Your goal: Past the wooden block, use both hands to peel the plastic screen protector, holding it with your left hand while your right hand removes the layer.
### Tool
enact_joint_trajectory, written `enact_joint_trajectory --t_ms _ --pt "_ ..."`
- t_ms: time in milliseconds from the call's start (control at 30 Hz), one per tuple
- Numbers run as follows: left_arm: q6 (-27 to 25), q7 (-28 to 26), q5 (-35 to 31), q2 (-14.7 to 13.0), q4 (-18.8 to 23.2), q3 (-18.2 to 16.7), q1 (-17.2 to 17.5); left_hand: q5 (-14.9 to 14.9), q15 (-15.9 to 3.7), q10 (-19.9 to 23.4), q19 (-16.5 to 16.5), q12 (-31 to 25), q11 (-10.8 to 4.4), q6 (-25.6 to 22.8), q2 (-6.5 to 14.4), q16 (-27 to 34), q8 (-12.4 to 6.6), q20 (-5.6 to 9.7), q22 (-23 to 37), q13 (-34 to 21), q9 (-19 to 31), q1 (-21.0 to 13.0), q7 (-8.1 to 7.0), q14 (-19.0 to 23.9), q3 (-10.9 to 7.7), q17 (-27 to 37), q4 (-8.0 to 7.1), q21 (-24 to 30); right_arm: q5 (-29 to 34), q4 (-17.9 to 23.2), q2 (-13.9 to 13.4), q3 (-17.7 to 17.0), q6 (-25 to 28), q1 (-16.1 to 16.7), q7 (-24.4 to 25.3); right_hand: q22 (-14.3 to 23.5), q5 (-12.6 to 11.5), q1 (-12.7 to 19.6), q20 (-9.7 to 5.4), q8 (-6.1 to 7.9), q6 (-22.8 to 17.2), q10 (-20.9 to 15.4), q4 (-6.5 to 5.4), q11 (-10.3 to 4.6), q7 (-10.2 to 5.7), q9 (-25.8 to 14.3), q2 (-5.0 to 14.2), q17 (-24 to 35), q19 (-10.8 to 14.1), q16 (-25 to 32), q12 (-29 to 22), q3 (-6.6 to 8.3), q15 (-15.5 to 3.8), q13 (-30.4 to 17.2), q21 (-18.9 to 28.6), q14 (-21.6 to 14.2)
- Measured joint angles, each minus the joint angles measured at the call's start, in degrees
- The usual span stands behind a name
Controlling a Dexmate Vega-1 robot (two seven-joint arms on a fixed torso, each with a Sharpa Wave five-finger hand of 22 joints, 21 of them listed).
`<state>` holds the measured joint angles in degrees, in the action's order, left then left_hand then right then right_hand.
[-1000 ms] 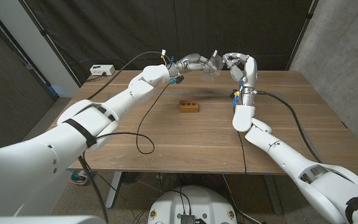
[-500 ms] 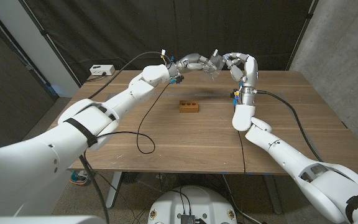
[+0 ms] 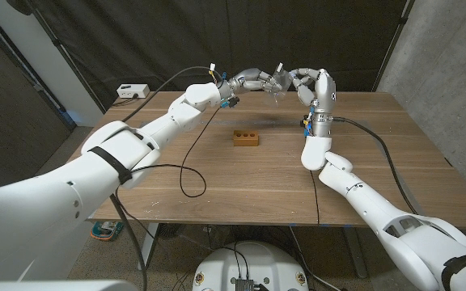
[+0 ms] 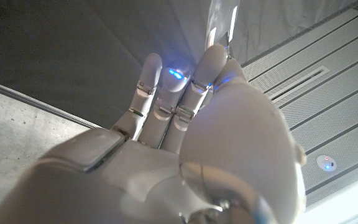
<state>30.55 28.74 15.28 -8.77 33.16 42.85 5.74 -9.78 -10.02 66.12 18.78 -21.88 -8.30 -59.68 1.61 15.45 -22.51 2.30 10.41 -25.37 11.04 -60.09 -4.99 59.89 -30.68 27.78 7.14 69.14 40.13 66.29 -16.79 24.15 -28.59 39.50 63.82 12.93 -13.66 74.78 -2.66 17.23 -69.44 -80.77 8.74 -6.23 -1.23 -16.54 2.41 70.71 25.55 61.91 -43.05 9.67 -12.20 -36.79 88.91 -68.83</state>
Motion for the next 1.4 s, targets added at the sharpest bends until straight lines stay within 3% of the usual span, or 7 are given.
enact_joint_trajectory --t_ms 467,833,1000,1400 --pt "1.4 0.9 0.6 1.0 -2.7 -0.3 -0.9 0.0 0.00 0.0 0.0 0.0 0.00 0.0 0.0 -0.2 0.00 0.00 0.0 0.0 0.0 0.0 0.00 0.0 -0.01 0.3 -0.01 0.0 4.7 0.0 0.5 -0.4 2.8 0.4 0.1 0.5 -1.2 -0.5 0.00 0.09 -0.1 -0.1 -0.21 -0.06 -0.06 0.0 -0.53 0.0 0.0 1.1 -1.0 0.71 0.01 0.0 0.5 -0.2" --pt "1.8 1.1 0.9 1.2 -3.3 -0.4 -1.0 0.1 0.00 0.0 -0.2 0.0 0.00 0.0 0.0 -0.2 0.00 0.18 0.0 -0.3 0.0 -0.1 0.00 0.0 -0.23 0.3 0.23 0.5 4.2 -0.3 -0.4 1.5 4.4 -0.3 0.2 0.5 -2.2 -1.1 0.00 0.20 -0.1 0.2 -0.06 0.17 -0.08 0.0 -1.06 0.0 0.0 1.5 -1.4 1.35 -0.07 0.0 0.5 -0.5" --pt "2.0 1.0 0.9 1.5 -4.1 -0.4 -1.3 0.1 0.00 0.0 -0.2 0.0 -0.02 0.0 0.0 -0.2 0.00 0.18 0.0 -0.3 0.0 -0.1 0.00 0.0 -0.23 0.3 0.23 0.5 3.6 -0.6 -0.7 2.4 4.6 -0.6 0.2 0.5 -2.7 -1.3 0.00 0.92 -0.1 0.2 -0.29 0.17 -0.08 0.0 -1.29 0.0 0.0 1.5 -1.7 1.60 -0.09 0.0 0.5 -0.5" --pt "2.3 0.7 0.9 3.3 -8.2 -0.3 -3.0 0.0 0.00 0.1 -0.2 0.2 -0.10 0.0 0.0 -0.4 0.00 0.16 0.0 -0.3 0.0 -0.1 0.00 0.0 -0.31 0.5 0.14 0.5 1.2 -0.9 -1.8 4.5 5.3 -1.0 0.2 0.5 -3.3 -2.1 0.21 1.29 -0.1 0.4 -0.30 -0.03 -0.08 0.0 -1.84 0.0 -0.2 1.9 -2.1 2.06 -0.10 0.1 0.5 -0.4"
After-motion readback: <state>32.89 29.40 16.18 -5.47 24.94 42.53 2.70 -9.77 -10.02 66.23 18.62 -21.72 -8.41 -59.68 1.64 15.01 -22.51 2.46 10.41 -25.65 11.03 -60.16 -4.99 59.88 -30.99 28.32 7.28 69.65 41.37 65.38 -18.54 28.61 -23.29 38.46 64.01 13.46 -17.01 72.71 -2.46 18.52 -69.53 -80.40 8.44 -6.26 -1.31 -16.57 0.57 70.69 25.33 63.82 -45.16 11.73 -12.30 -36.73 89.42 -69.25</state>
